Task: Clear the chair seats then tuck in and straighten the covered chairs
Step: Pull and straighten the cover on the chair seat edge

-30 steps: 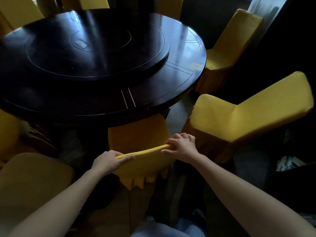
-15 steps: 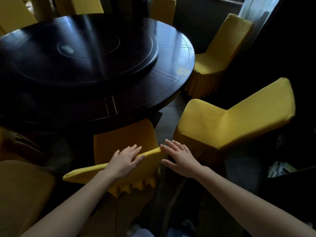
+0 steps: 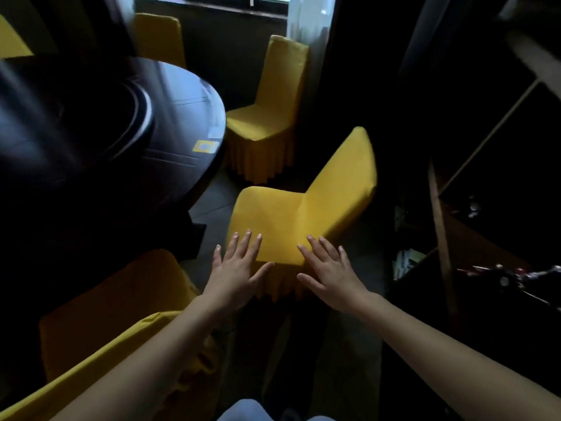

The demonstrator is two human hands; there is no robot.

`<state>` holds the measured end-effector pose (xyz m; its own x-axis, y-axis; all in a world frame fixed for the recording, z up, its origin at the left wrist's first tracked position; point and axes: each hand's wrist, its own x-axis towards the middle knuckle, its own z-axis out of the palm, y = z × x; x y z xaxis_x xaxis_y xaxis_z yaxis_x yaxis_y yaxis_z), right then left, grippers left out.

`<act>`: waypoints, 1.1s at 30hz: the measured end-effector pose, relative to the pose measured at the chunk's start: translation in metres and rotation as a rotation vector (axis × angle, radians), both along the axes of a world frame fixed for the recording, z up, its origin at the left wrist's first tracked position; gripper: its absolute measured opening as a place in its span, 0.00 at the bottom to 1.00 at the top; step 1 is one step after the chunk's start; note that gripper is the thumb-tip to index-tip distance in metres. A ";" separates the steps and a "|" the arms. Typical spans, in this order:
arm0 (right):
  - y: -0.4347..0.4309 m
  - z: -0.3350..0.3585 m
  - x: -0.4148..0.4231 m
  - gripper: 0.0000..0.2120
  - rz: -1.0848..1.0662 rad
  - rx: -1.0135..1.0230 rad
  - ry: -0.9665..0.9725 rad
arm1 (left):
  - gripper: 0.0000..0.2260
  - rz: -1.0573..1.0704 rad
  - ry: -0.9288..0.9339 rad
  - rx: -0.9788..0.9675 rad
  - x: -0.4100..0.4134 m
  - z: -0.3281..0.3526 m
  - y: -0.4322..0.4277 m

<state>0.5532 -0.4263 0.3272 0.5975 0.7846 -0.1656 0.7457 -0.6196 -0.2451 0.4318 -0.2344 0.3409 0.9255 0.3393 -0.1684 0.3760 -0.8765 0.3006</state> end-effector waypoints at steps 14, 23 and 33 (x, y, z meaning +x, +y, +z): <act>-0.101 0.018 0.116 0.43 -0.356 0.074 0.042 | 0.32 -0.285 -0.046 -0.063 0.185 0.025 -0.076; -0.104 0.019 0.247 0.31 -0.433 0.006 0.051 | 0.33 -0.313 -0.031 -0.050 0.334 -0.008 -0.072; -0.059 0.020 0.377 0.33 -0.353 0.023 0.045 | 0.33 -0.221 -0.025 0.044 0.442 -0.017 -0.022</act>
